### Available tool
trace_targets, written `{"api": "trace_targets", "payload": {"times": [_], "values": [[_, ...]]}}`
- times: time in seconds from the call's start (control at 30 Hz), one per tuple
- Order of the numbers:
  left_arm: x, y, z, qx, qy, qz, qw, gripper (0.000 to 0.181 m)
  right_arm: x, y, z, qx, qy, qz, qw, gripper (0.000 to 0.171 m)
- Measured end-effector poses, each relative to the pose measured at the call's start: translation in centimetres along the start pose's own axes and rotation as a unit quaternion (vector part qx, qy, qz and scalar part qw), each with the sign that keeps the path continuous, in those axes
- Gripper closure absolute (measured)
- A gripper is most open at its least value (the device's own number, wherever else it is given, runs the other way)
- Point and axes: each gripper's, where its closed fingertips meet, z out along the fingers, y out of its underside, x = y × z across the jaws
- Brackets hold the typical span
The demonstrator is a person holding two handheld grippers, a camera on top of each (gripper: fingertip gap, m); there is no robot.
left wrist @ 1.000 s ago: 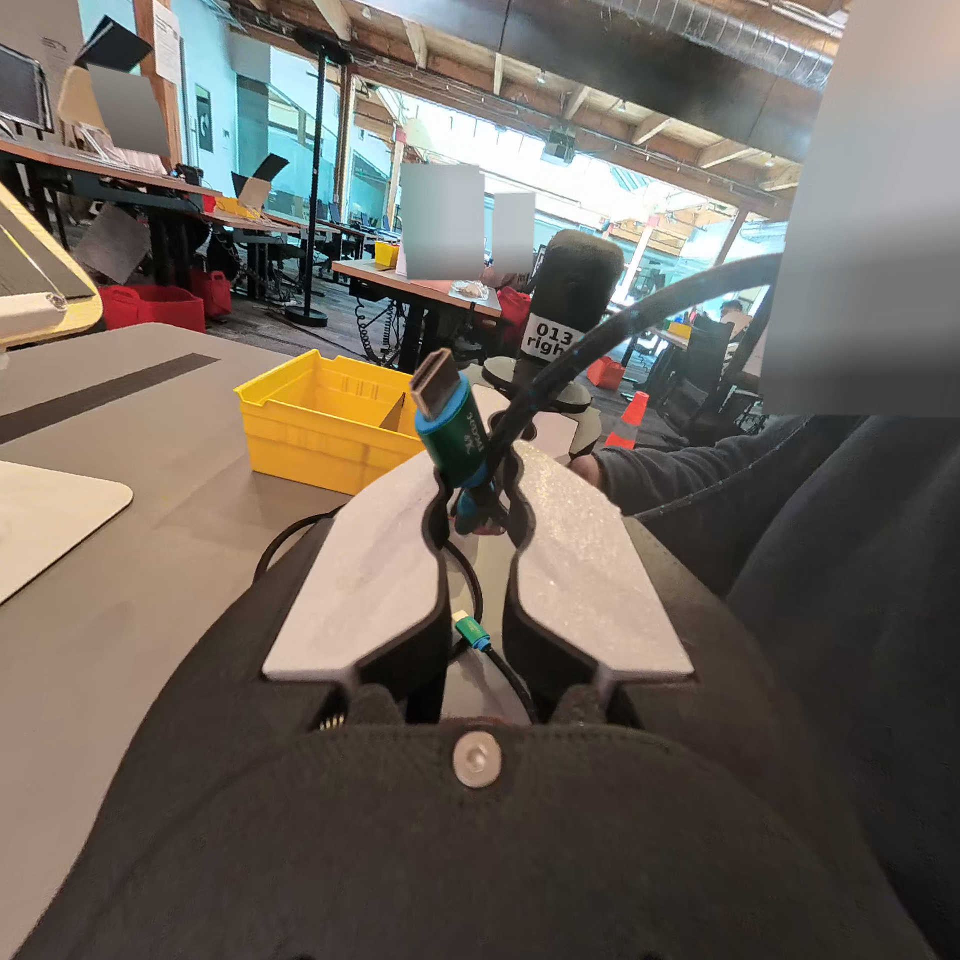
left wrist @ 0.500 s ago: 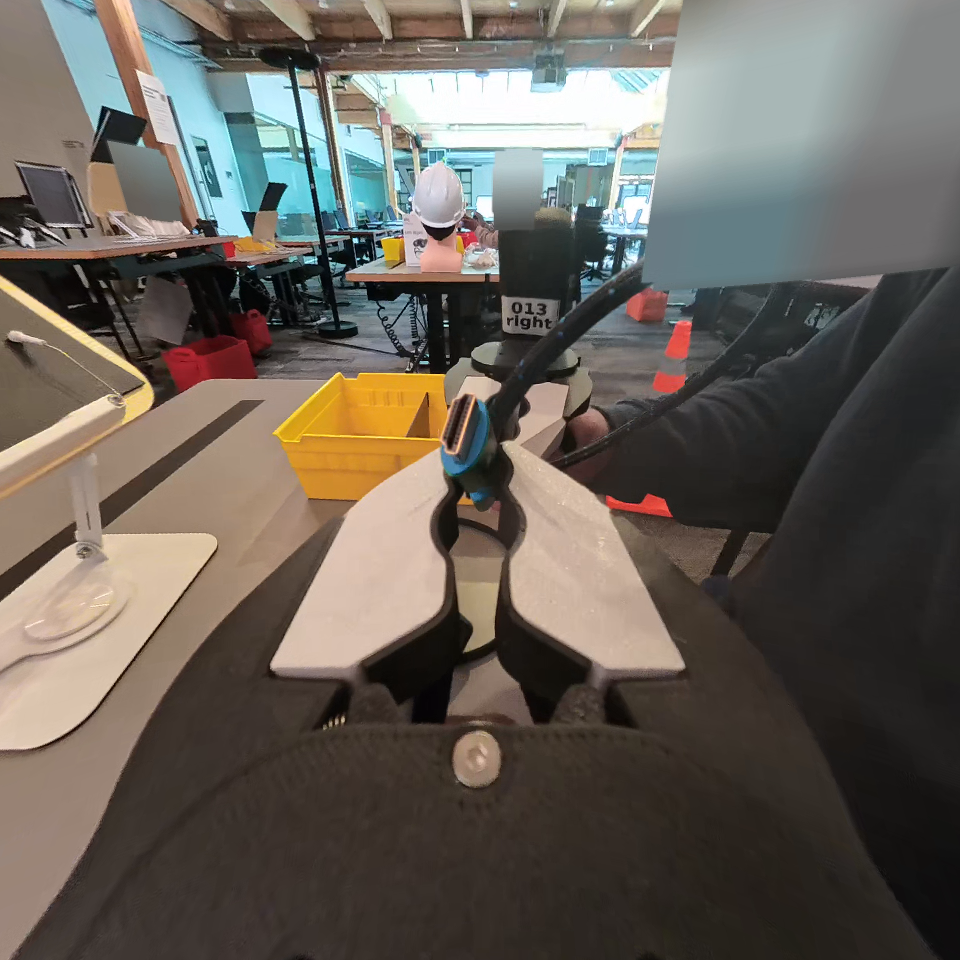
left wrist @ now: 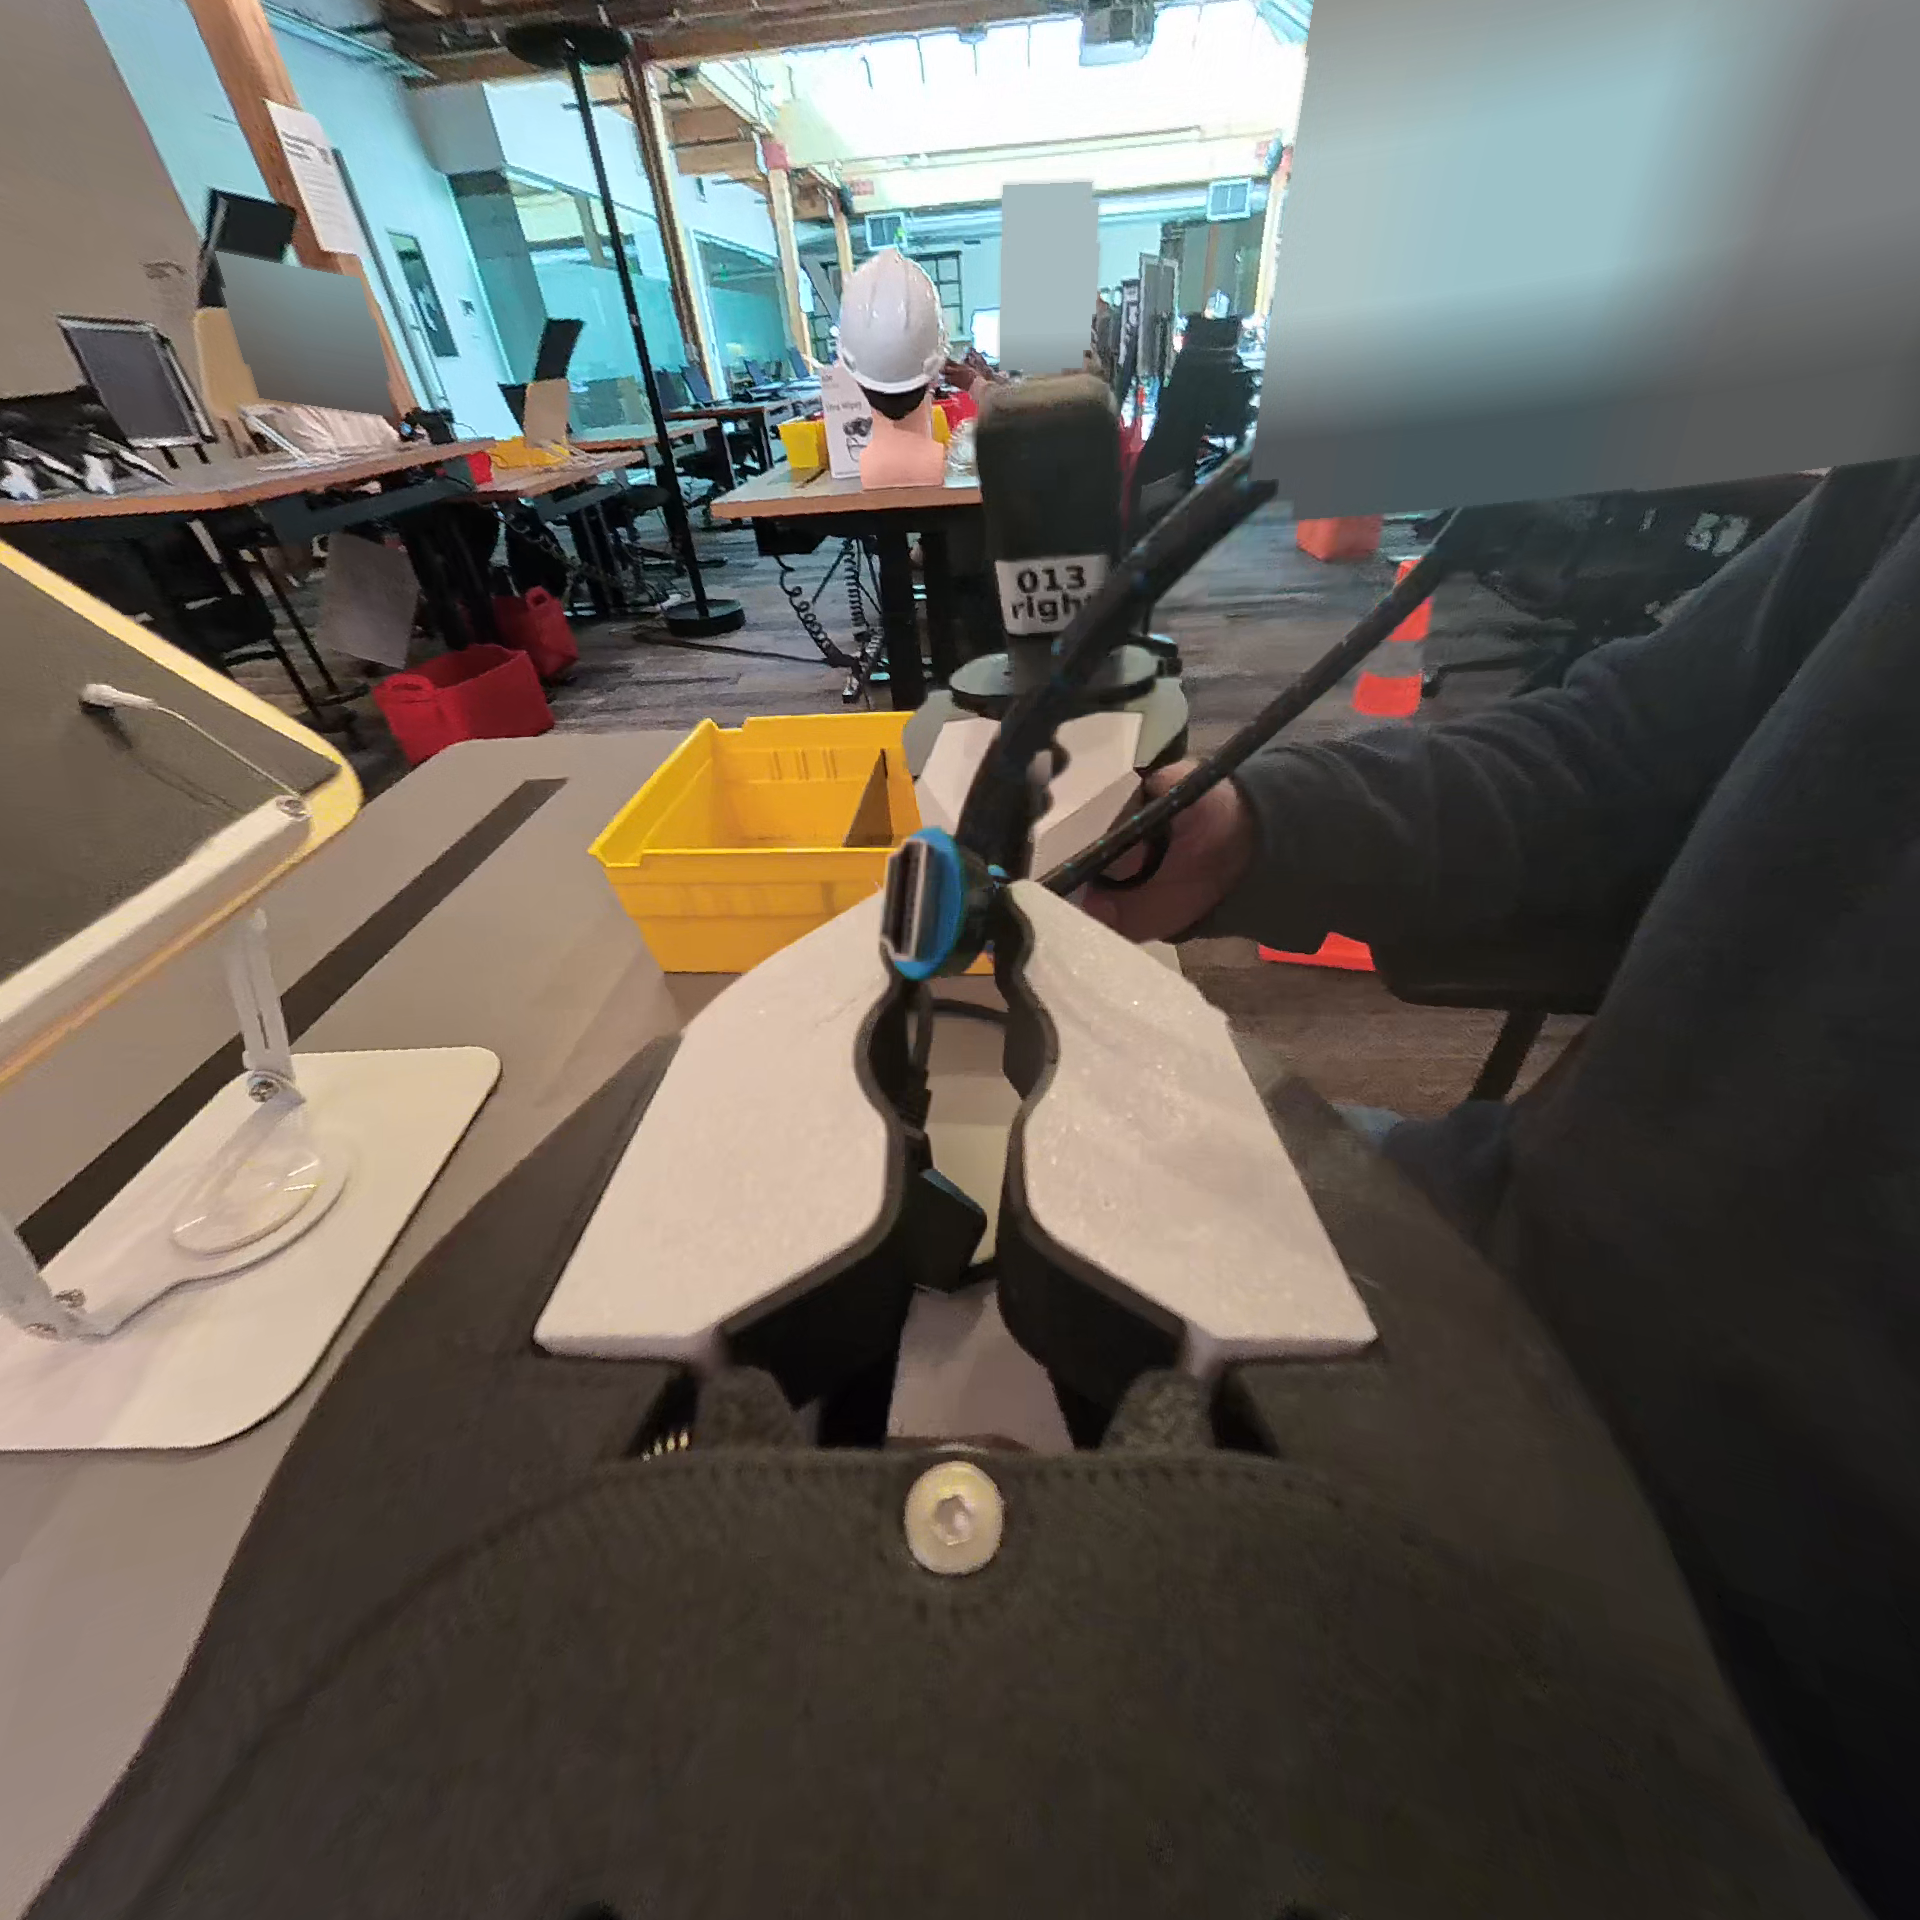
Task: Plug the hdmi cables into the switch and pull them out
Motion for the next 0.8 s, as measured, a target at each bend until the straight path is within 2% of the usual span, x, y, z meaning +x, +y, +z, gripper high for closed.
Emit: {"api": "trace_targets", "payload": {"times": [0.13, 0.57, 0.73, 0.77, 0.8], "values": [[-0.2, 0.1, 0.1, 0.001, -0.011, -0.006, 1.0, 0.17, 0.3, 0.0, -0.2, 0.003, 0.006, -0.002, 1.0, 0.162], [0.9, 0.7, -0.1, -0.025, 0.035, 0.009, 0.999, 0.17, -1.0, 0.4, -1.0, -0.031, 0.007, -0.038, 0.999, 0.162], [1.9, 0.0, -0.2, -0.058, 0.026, 0.098, 0.993, 0.17, -1.2, -0.4, -1.1, -0.04, 0.034, -0.073, 0.996, 0.161], [2.2, -0.4, -0.2, -0.066, 0.022, 0.122, 0.99, 0.17, -1.1, -0.6, -1.1, -0.043, 0.034, -0.069, 0.996, 0.158], [2.4, -0.4, -0.2, -0.083, 0.015, 0.15, 0.985, 0.17, -0.8, -0.6, -1.3, -0.053, 0.037, -0.059, 0.996, 0.145]]}}
